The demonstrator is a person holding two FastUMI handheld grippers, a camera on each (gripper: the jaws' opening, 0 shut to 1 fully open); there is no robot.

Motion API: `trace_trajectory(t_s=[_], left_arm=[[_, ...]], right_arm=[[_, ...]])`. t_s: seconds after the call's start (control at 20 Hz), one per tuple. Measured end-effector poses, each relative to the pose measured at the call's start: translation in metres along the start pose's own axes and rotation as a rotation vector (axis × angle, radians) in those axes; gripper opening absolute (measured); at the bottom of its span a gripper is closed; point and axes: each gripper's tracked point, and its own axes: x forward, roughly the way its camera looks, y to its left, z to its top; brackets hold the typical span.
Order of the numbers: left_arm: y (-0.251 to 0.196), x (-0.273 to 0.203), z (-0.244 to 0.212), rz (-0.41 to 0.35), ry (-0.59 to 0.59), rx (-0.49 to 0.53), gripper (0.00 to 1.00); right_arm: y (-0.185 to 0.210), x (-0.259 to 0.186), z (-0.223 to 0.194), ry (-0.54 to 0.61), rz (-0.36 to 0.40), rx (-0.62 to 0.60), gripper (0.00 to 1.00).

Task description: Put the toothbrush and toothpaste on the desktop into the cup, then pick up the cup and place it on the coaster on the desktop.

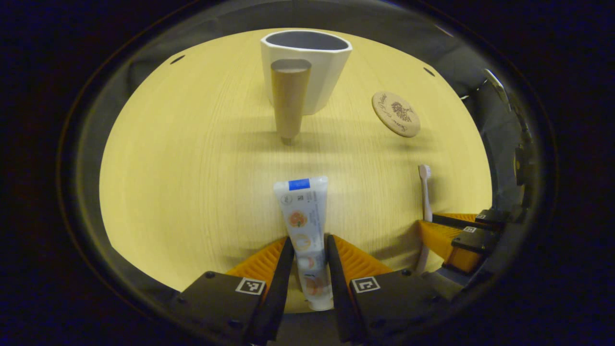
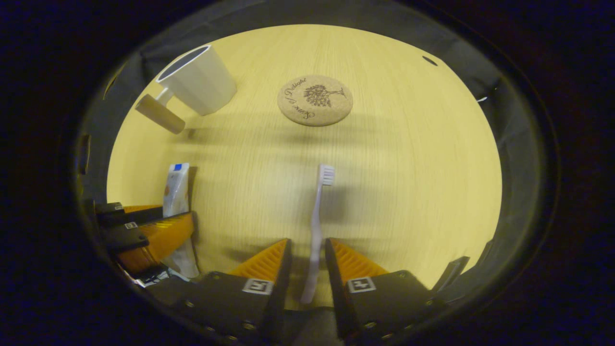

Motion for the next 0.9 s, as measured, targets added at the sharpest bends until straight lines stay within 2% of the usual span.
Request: trace_trajectory(t_s=[0.05, 0.15, 0.25, 0.3, 0.35, 0.4, 0.5, 0.65, 0.7, 0.9], left_arm=[[-0.002, 0.000, 0.002, 0.005, 0.001, -0.009, 0.51], [0.000, -0.001, -0.001, 0.010, 0.005, 0.014, 0.37], [-0.002, -0.002, -0.001, 0.019, -0.001, 0.031, 0.36], [-0.001, 0.000, -0.001, 0.022, -0.007, 0.041, 0.36], [-0.002, -0.001, 0.000, 0.021, -0.018, 0.033, 0.36], [-0.002, 0.000, -0.001, 0.020, -0.020, 0.036, 0.30], [-0.002, 0.000, 0.000, 0.012, -0.032, 0.033, 0.30], [0.000, -0.007, 0.001, 0.009, -0.079, 0.008, 0.31], [0.001, -0.005, 0.001, 0.015, -0.087, 0.019, 0.22], [0.002, -0.011, 0.004, 0.010, -0.149, -0.027, 0.22]], right_arm=[[-0.002, 0.001, 0.000, 0.000, 0.008, 0.000, 0.28], [-0.004, 0.003, 0.001, -0.005, 0.012, 0.007, 0.27], [-0.007, 0.001, 0.000, -0.019, 0.007, 0.016, 0.25], [-0.004, 0.003, 0.000, -0.015, 0.015, 0.031, 0.22], [-0.005, -0.001, -0.001, -0.017, 0.032, 0.028, 0.10], [-0.006, 0.001, -0.001, -0.019, 0.037, 0.030, 0.10], [-0.004, 0.002, -0.002, -0.030, 0.058, 0.051, 0.10], [-0.005, -0.004, 0.000, -0.063, 0.085, 0.060, 0.04], [-0.004, -0.001, -0.002, -0.071, 0.096, 0.064, 0.04], [0.000, -0.015, 0.001, -0.130, 0.161, 0.057, 0.04]])
